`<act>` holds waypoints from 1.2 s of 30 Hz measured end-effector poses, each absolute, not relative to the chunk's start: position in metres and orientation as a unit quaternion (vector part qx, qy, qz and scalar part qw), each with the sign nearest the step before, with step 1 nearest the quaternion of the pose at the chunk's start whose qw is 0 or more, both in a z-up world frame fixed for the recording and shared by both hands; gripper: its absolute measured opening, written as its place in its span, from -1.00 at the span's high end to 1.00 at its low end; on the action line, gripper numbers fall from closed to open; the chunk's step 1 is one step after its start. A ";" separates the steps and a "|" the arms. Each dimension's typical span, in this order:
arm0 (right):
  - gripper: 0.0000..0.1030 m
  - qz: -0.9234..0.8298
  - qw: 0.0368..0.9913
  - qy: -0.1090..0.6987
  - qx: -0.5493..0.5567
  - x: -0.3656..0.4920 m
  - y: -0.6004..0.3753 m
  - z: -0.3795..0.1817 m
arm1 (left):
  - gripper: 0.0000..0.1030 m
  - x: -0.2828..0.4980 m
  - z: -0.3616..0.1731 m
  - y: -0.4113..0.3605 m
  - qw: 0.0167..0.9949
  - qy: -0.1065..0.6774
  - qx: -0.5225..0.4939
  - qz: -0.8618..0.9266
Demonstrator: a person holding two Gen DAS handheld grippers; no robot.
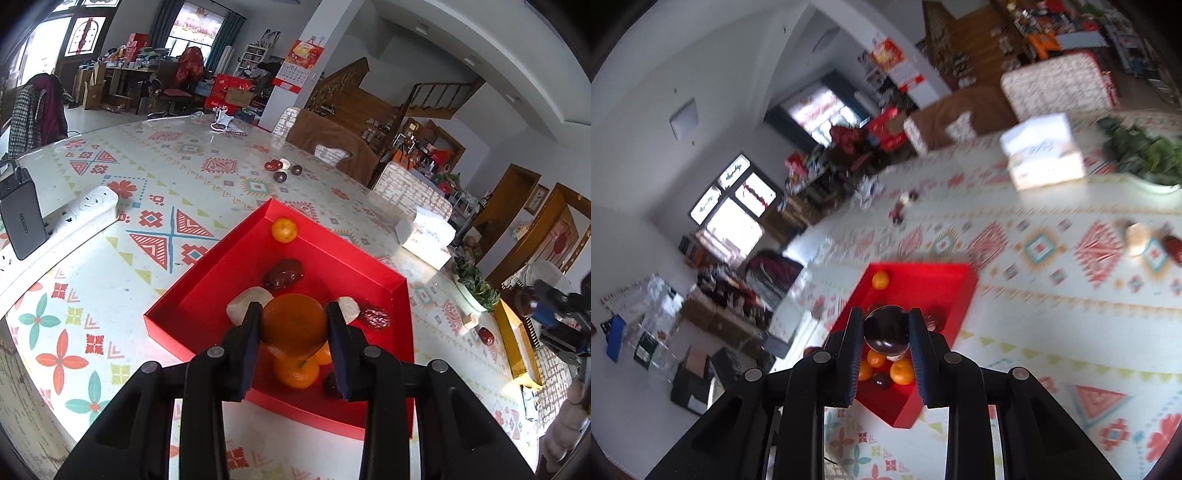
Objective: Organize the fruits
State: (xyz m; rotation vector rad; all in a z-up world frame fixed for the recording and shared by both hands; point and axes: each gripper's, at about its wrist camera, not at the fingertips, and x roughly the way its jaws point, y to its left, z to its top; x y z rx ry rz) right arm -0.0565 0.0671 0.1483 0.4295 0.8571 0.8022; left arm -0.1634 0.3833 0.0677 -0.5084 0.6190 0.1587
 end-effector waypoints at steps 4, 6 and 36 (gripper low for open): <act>0.47 0.384 0.797 0.431 0.180 -0.041 0.113 0.125 | 0.36 -0.151 0.060 0.381 0.916 0.315 -0.234 0.076; 0.47 0.385 0.790 0.445 0.171 -0.031 0.133 0.114 | 0.36 -0.143 0.056 0.381 0.915 0.324 -0.224 0.080; 0.05 0.350 0.782 0.498 0.135 0.031 0.210 0.051 | -0.27 -0.125 0.067 0.367 0.928 0.321 -0.167 0.091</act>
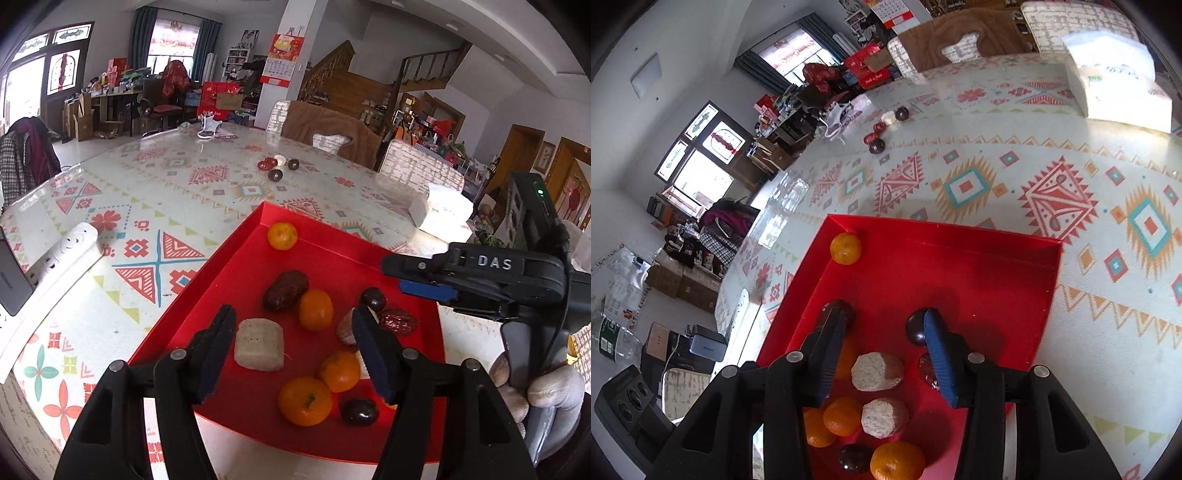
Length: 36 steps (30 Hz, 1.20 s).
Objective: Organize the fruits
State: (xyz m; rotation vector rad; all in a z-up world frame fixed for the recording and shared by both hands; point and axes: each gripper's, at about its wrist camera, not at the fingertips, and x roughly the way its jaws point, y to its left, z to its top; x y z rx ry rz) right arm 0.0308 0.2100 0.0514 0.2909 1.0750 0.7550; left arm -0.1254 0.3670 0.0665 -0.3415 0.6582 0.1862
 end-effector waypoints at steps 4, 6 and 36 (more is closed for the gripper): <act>-0.07 0.346 0.798 0.476 0.131 0.019 0.196 0.067 | -0.39 -0.132 0.075 0.357 0.933 0.312 -0.155 0.093; -0.09 0.341 0.808 0.465 0.124 0.009 0.187 0.074 | -0.42 -0.136 0.079 0.352 0.935 0.308 -0.145 0.098; -0.49 0.261 0.902 0.342 0.049 -0.131 0.058 0.108 | -0.94 -0.196 0.133 0.225 0.960 0.211 0.002 0.185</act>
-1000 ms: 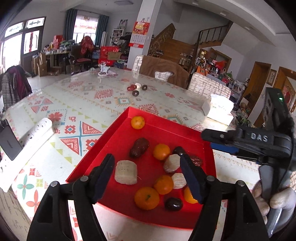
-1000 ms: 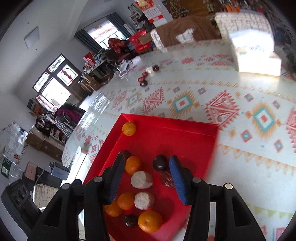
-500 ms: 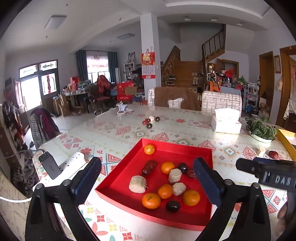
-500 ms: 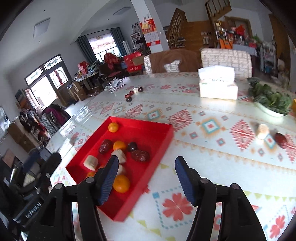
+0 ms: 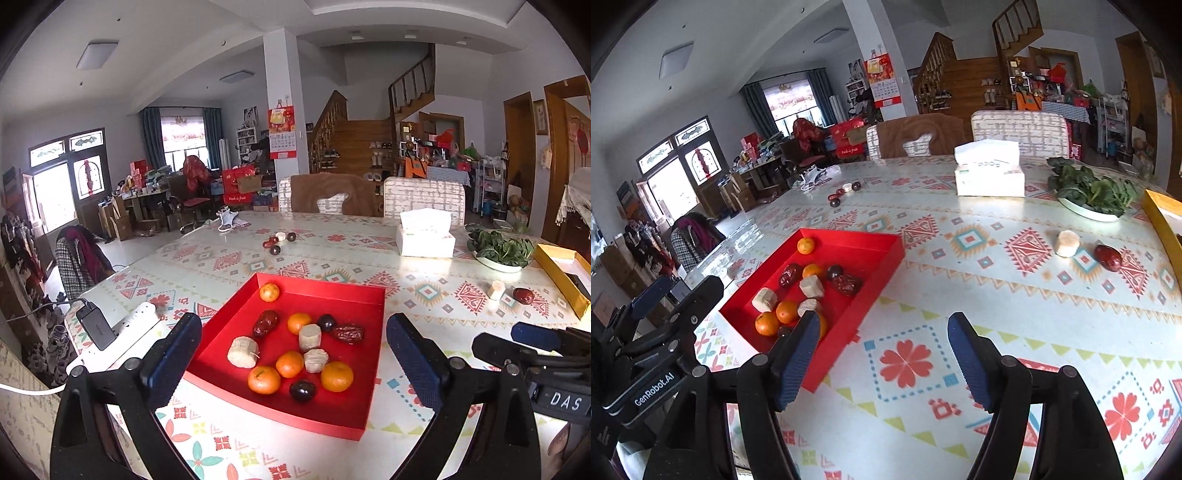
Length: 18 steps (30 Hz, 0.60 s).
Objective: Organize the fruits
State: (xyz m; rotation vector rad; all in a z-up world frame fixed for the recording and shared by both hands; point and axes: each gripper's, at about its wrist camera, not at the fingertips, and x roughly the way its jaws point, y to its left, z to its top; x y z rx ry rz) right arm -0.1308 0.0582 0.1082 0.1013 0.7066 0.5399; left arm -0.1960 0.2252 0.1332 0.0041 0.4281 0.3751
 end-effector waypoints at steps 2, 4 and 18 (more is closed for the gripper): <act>-0.49 0.257 0.904 0.338 0.047 -0.136 0.052 0.109 | -0.94 -0.199 0.136 0.221 0.960 0.200 0.006 0.196; -0.49 0.255 0.906 0.334 0.045 -0.140 0.049 0.109 | -0.97 -0.203 0.141 0.218 0.959 0.185 0.014 0.213; -0.58 0.269 0.910 0.315 0.022 -0.166 0.048 0.105 | -1.00 -0.234 0.149 0.214 0.956 0.126 -0.022 0.263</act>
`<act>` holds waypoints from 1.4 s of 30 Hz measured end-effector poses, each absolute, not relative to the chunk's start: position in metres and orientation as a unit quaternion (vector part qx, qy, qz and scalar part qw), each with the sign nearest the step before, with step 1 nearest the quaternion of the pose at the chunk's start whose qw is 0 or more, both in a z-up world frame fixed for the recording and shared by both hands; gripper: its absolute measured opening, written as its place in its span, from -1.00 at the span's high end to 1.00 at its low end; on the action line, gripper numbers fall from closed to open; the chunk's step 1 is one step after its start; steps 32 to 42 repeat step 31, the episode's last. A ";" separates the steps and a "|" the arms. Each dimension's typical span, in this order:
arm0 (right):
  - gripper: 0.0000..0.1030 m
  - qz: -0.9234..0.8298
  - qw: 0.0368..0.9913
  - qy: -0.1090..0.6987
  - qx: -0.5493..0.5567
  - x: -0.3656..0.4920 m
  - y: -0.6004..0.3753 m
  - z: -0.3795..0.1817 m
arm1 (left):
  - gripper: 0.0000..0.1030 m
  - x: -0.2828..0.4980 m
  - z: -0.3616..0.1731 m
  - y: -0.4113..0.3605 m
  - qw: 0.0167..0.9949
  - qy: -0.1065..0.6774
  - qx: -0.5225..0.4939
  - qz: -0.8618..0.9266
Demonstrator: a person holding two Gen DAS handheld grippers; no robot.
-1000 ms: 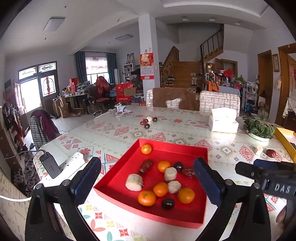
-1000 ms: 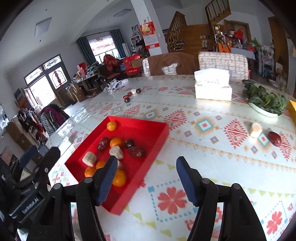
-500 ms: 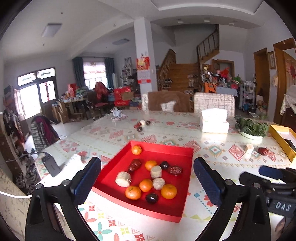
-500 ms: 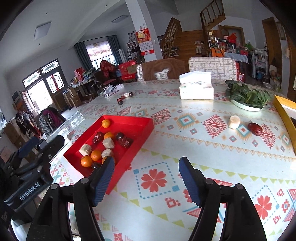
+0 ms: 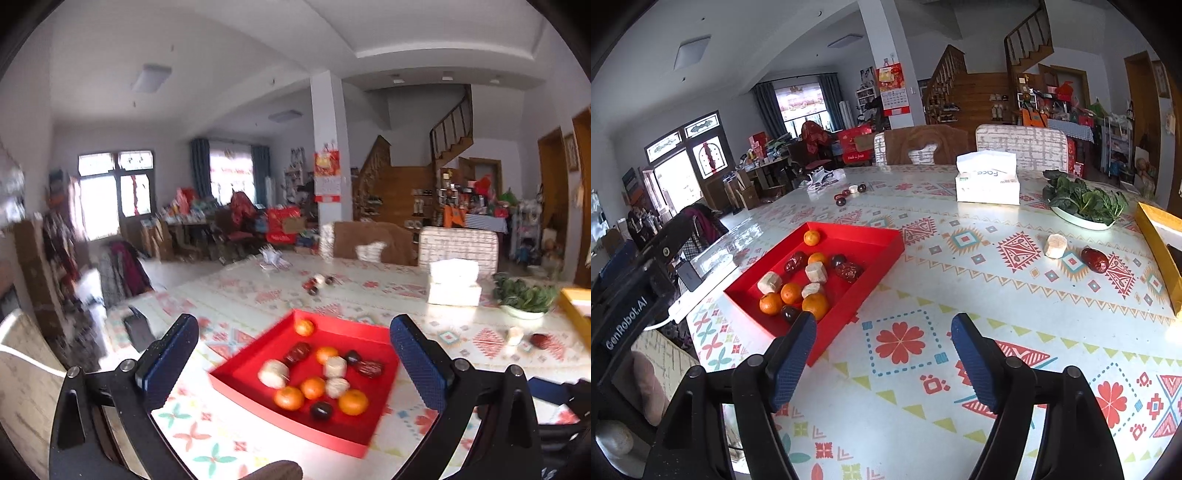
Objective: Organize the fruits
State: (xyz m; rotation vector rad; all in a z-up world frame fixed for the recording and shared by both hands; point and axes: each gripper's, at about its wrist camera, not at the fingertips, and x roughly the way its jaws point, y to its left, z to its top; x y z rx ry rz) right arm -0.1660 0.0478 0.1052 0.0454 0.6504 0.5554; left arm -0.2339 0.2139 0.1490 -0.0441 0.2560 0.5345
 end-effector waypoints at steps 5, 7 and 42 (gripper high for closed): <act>-0.60 0.261 0.912 0.315 0.008 -0.169 0.050 0.099 | -1.00 -0.224 0.140 0.220 0.956 0.163 -0.051 0.239; -0.61 0.257 0.914 0.314 -0.006 -0.170 0.054 0.096 | -1.00 -0.222 0.136 0.220 0.955 0.171 -0.056 0.236; -0.65 0.267 0.894 0.356 -0.052 -0.152 0.097 0.066 | -1.00 -0.178 0.094 0.247 0.941 0.246 -0.074 0.221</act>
